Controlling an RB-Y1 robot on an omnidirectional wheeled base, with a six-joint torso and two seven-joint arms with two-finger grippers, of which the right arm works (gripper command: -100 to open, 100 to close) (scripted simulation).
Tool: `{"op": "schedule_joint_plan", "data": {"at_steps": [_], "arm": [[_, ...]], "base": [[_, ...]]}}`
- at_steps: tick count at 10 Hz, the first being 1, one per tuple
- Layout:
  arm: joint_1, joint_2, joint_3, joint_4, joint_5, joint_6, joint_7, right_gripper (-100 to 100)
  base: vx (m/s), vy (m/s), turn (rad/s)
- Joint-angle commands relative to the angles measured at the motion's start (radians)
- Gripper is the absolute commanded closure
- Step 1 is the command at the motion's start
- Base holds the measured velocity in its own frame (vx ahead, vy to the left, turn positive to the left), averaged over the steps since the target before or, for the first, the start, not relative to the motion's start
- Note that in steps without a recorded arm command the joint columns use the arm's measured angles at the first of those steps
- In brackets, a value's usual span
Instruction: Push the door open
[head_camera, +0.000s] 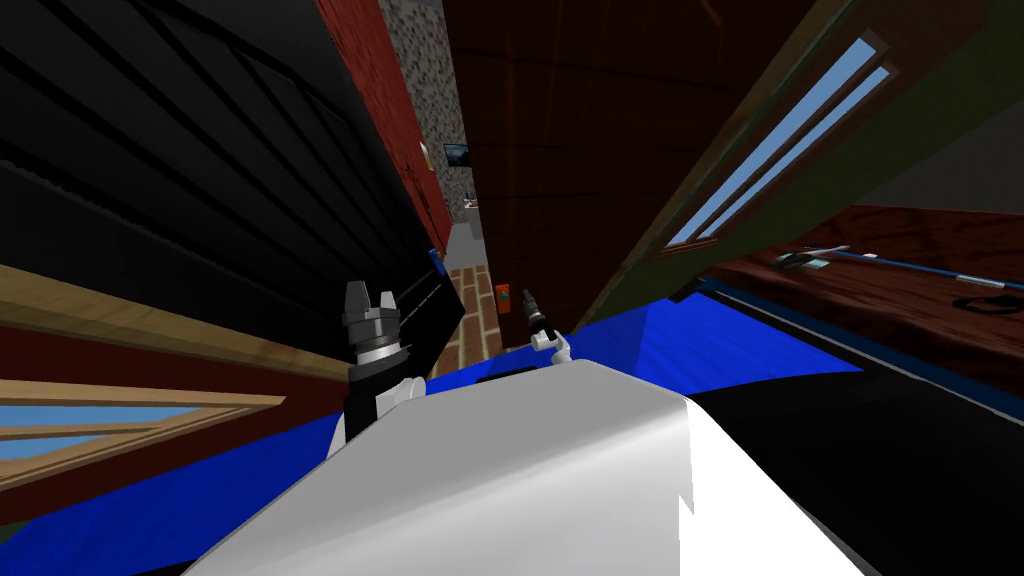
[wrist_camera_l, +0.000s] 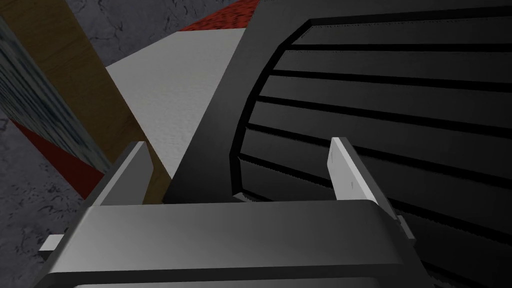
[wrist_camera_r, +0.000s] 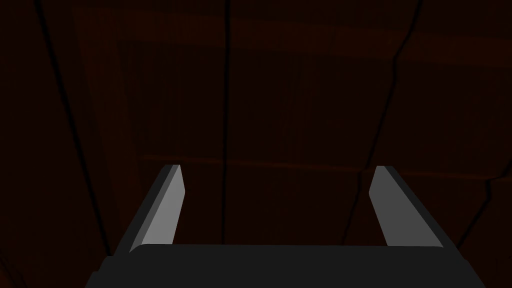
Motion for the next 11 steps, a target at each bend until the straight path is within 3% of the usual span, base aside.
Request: {"op": "schedule_joint_plan", "data": {"at_steps": [1,3,4,5,6,11], "arm": [[0.006,0.032,-0.026,-0.009,-0.017,0.0,0.023,-100],[0.007,0.062,-0.043,-0.01,-0.028,-0.001,0.036,-100],[0.007,0.069,-0.046,-0.01,-0.031,-0.002,0.039,-100],[0.007,0.063,-0.043,-0.01,-0.029,-0.001,0.036,-100],[0.007,0.063,-0.043,-0.01,-0.029,-0.001,0.036,100],[0.007,0.063,-0.043,-0.01,-0.029,-0.001,0.036,100]], "base": [[0.15,0.128,0.16],[0.098,0.205,0.148],[0.06,0.224,0.046],[0.033,0.098,-0.002],[-0.008,-0.007,-0.002],[-0.005,-0.015,0.013]]}}
